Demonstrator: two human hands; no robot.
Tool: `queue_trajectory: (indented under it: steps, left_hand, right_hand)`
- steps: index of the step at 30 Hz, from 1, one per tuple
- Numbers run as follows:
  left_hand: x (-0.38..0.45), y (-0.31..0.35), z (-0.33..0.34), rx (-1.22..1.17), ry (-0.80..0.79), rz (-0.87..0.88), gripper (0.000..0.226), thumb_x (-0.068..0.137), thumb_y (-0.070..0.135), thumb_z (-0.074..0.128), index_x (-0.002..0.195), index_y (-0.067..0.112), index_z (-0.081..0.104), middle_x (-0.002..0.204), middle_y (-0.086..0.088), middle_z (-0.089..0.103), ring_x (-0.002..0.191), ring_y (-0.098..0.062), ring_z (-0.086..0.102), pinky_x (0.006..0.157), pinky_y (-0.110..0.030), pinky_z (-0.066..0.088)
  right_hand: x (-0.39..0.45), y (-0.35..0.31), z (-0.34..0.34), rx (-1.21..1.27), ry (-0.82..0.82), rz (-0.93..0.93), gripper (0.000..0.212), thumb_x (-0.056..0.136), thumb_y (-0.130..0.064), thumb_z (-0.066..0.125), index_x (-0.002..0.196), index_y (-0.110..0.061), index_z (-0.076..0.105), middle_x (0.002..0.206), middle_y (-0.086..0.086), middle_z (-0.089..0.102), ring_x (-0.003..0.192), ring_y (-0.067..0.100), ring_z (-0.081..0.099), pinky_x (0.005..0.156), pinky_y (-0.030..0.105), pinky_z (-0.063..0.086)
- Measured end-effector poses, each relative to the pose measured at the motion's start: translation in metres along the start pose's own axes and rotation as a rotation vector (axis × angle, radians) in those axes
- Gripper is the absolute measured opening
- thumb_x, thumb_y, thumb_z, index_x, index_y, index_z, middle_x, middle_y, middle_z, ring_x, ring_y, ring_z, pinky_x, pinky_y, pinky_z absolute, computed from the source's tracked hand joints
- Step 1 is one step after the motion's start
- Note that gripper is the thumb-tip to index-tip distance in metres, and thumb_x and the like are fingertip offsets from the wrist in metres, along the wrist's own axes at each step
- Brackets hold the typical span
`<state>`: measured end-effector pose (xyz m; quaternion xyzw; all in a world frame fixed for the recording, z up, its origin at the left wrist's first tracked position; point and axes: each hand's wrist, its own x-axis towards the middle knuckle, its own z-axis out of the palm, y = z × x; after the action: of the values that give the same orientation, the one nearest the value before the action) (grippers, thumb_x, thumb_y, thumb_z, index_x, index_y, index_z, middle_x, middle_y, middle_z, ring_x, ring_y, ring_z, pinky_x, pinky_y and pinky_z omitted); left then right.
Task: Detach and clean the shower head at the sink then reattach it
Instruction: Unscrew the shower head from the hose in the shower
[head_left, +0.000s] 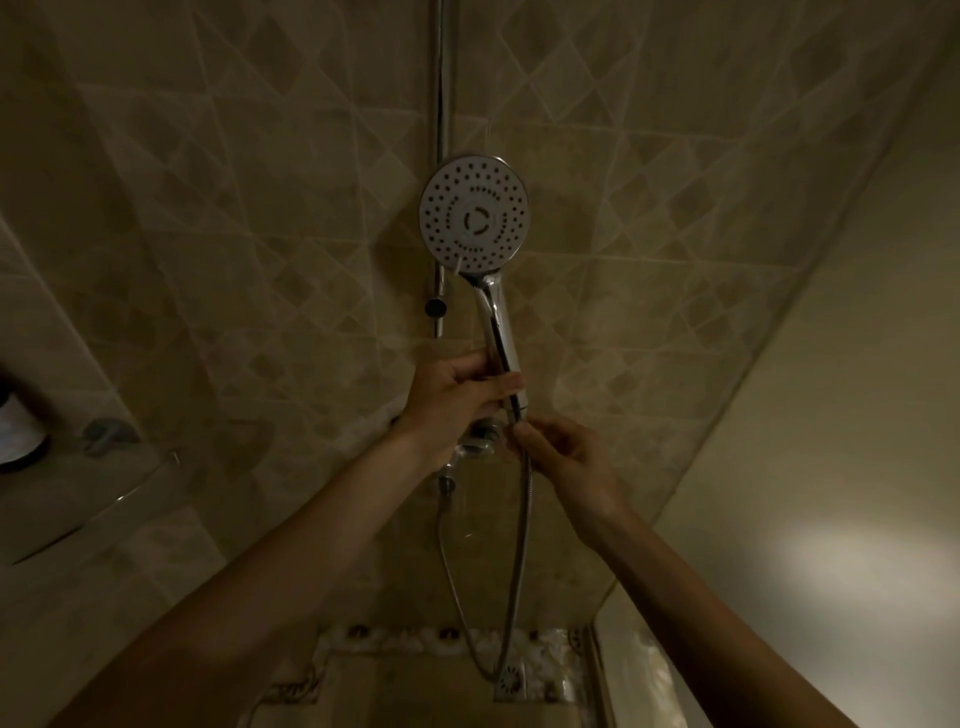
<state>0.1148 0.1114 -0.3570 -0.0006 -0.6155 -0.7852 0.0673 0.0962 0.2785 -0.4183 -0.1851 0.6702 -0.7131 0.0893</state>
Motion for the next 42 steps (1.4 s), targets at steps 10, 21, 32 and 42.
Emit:
queue_trajectory:
  steps: [10,21,32,42]
  left_hand:
    - [0.005,-0.004,0.004,-0.009,-0.013,0.031,0.016,0.085,0.004,0.075,0.098,0.012,0.08,0.097,-0.01,0.079,0.091,-0.026,0.076,0.072,-0.029,0.061]
    - [0.01,-0.006,0.005,-0.034,-0.031,0.04,0.017,0.084,0.008,0.077,0.101,0.009,0.078,0.097,-0.012,0.078,0.094,-0.027,0.076,0.079,-0.035,0.062]
    - [0.014,-0.007,0.007,-0.062,-0.013,0.037,0.017,0.086,0.002,0.073,0.101,0.008,0.077,0.095,-0.007,0.079,0.094,-0.02,0.076,0.08,-0.029,0.061]
    - [0.017,-0.013,-0.001,-0.077,-0.018,-0.029,0.017,0.088,0.0,0.07,0.103,0.006,0.076,0.101,-0.012,0.078,0.097,-0.025,0.075,0.087,-0.036,0.062]
  right_hand:
    - [0.007,-0.001,-0.011,0.041,-0.127,0.011,0.037,0.103,-0.042,0.055,0.11,-0.014,0.078,0.107,0.012,0.078,0.1,0.021,0.074,0.087,0.029,0.058]
    - [0.008,-0.005,-0.014,0.075,-0.119,0.054,0.031,0.104,-0.03,0.057,0.119,-0.008,0.072,0.108,0.005,0.077,0.097,0.019,0.072,0.089,0.035,0.057]
    - [0.009,-0.002,-0.008,0.161,-0.006,0.035,0.016,0.094,-0.019,0.072,0.108,-0.012,0.073,0.091,-0.002,0.077,0.079,0.01,0.072,0.071,0.023,0.055]
    - [0.014,0.004,-0.009,0.147,-0.018,0.044,0.013,0.095,-0.013,0.07,0.107,-0.006,0.07,0.086,-0.005,0.077,0.078,0.008,0.072,0.071,0.024,0.055]
